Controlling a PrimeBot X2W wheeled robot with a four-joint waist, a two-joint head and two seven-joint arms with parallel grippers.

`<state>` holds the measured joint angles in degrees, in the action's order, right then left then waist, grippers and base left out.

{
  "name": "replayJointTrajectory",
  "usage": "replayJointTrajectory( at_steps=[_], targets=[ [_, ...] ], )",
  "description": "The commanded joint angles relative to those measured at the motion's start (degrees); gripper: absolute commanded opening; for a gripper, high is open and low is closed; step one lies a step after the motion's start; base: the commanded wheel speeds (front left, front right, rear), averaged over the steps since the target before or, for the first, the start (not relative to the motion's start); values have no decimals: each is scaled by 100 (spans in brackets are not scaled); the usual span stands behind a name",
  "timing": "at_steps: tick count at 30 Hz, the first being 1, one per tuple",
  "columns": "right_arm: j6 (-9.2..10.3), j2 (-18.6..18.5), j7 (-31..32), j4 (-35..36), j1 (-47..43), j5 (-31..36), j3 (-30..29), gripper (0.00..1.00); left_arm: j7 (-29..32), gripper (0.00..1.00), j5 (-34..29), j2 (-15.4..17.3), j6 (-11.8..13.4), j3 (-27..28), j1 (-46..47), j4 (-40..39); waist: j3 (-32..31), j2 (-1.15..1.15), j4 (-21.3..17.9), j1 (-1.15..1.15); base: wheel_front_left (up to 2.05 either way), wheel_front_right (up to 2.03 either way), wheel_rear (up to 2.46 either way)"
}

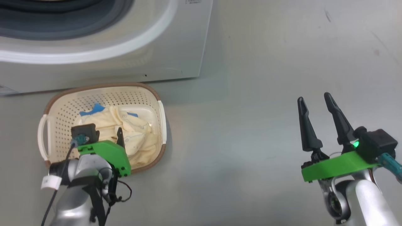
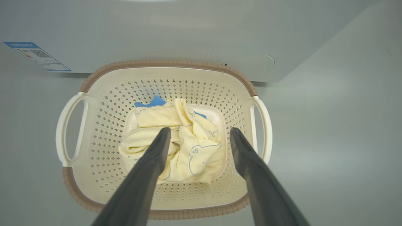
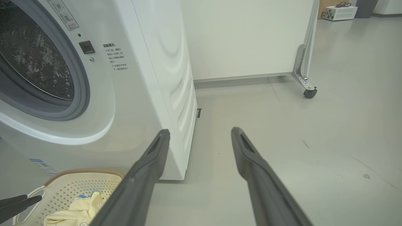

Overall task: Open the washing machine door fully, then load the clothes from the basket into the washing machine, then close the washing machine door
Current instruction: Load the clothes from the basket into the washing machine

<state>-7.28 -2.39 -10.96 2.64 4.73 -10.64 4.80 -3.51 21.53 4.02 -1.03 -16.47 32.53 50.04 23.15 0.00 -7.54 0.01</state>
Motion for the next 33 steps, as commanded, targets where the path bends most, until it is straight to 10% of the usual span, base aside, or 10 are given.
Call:
replayJointTrajectory(
  at_steps=[1, 19, 33],
  targets=[
    [-21, -49, -85, 151, 227, -75, 158, 100, -15, 100, 110, 95, -46, 256, 320, 202, 533, 0, -166, -1, 0, 0, 0],
    [-21, -49, -368, 94, 1066, -304, 395, 100, 364, 100, 573, 407, -397, 534, 2208, 1998, 2505, 0, -519, -1, 0, 0, 0],
    [-21, -49, -402, 100, 1224, -505, 551, 100, 977, 100, 736, 778, -192, 603, 2700, 2322, 3193, 0, -815, -1, 0, 0, 0]
  ],
)
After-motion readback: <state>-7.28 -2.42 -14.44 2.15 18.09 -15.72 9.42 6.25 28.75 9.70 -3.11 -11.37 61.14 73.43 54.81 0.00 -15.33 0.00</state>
